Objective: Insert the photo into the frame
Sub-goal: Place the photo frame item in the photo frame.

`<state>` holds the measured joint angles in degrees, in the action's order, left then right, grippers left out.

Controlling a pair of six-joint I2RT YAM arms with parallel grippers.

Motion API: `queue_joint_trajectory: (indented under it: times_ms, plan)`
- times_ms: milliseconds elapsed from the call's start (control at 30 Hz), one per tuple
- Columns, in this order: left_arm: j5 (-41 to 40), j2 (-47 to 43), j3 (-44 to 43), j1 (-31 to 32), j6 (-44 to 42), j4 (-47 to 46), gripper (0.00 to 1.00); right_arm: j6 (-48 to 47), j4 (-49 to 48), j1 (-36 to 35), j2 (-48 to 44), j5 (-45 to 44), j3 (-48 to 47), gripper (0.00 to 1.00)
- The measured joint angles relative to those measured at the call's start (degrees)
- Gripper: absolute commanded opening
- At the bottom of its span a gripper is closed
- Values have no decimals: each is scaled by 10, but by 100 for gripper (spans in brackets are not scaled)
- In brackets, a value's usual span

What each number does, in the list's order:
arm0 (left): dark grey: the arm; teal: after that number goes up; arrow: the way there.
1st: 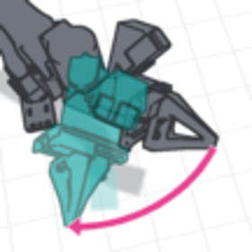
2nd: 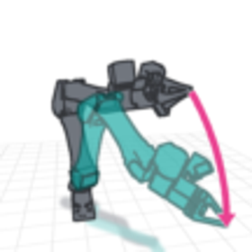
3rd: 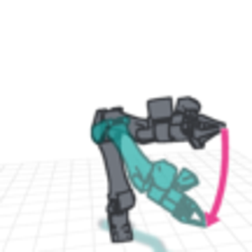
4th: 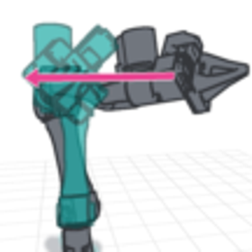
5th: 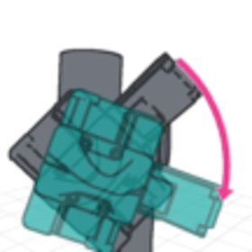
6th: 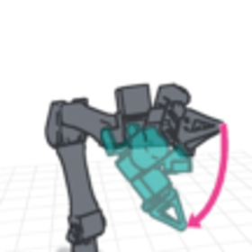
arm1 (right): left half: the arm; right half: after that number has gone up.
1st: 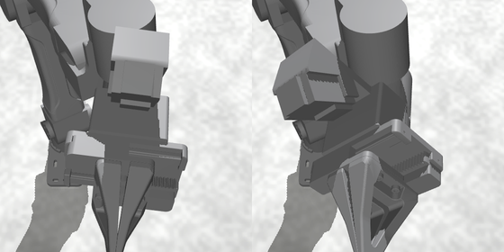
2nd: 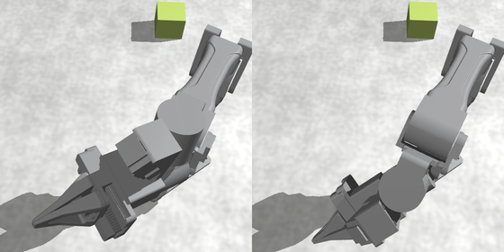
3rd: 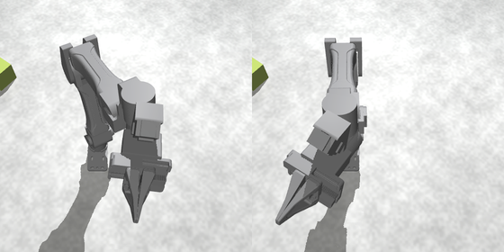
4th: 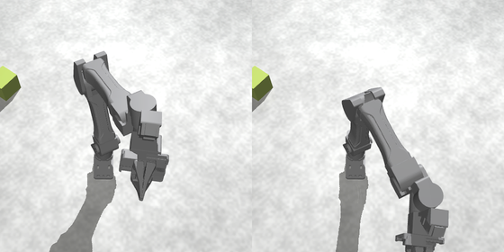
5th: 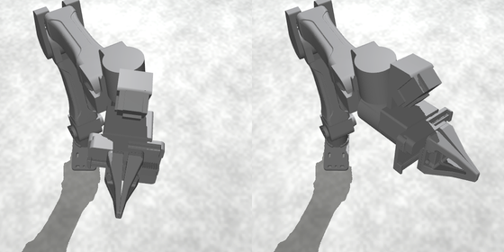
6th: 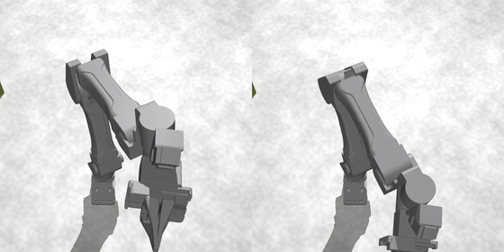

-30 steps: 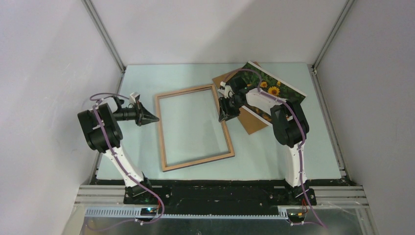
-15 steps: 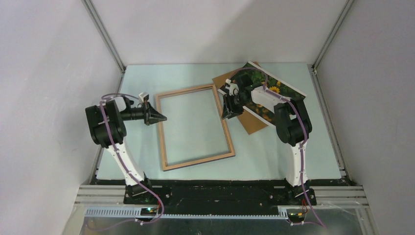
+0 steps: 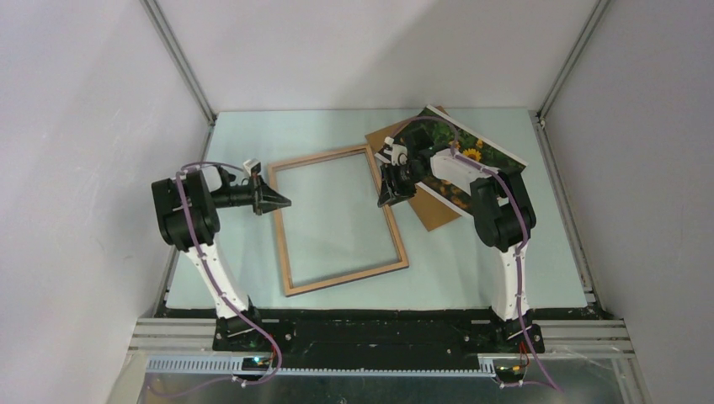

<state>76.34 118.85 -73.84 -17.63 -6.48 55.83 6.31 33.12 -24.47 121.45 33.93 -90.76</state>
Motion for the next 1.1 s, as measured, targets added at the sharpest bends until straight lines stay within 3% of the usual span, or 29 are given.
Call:
queue_joint_trajectory:
  times_ms: [1100]
  plan:
    - [51,14,-5,9,2,1,0,-6,0,-3,0,-2,1,48]
